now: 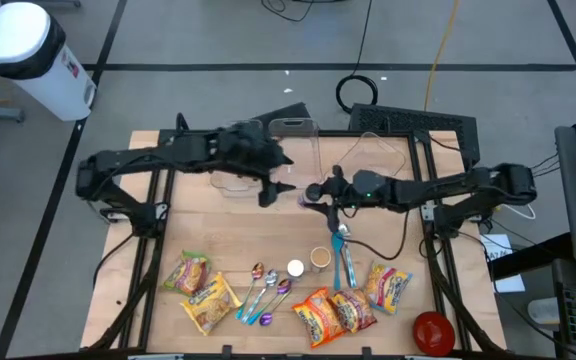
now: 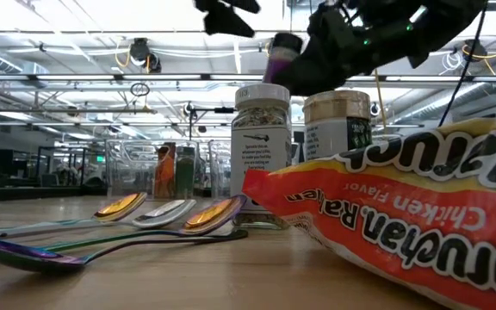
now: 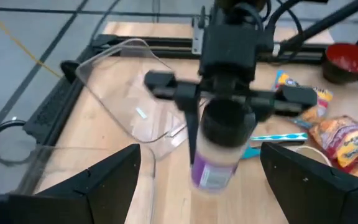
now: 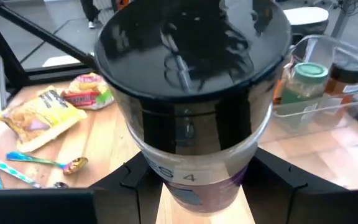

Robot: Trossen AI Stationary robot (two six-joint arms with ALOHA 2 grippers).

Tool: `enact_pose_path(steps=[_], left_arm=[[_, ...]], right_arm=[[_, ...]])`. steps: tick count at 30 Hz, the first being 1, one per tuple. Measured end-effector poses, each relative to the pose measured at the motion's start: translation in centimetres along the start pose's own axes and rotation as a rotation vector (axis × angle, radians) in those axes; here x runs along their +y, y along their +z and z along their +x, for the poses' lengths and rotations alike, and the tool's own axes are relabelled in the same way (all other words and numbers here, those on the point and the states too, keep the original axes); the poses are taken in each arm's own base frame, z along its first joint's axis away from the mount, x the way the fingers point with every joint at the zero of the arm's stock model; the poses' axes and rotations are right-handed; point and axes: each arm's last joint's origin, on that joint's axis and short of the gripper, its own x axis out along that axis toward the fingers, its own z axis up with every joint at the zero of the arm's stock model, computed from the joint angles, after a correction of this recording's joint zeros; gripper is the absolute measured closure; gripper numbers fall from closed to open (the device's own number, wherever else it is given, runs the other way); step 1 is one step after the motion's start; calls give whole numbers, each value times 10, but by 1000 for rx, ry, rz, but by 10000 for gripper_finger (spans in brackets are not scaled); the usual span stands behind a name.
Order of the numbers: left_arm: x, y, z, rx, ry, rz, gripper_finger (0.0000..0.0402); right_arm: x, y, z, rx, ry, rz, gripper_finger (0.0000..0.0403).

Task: Pick & Place Food Item
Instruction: Put the purple seasoning bottle into the left transparent bin

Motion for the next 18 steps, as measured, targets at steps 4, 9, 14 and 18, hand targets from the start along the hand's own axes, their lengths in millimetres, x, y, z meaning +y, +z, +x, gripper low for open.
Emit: enact_pose_path(steps=[4,9,14,18], left_arm=[[-4,1,25,27,-19,42,61],[-7,-6,51,76,-32,44,62],[-13,-13,68,111,-48,47,61],[-18,-17,79,130,-60,53,62]], right_arm=[[-1,-9,8,36,-3,-1,229],[-1,-15,13,58,-3,-1,229],[-1,-18,15,68,-4,-1,229],[-1,-18,15,67,-4,-2,229]])
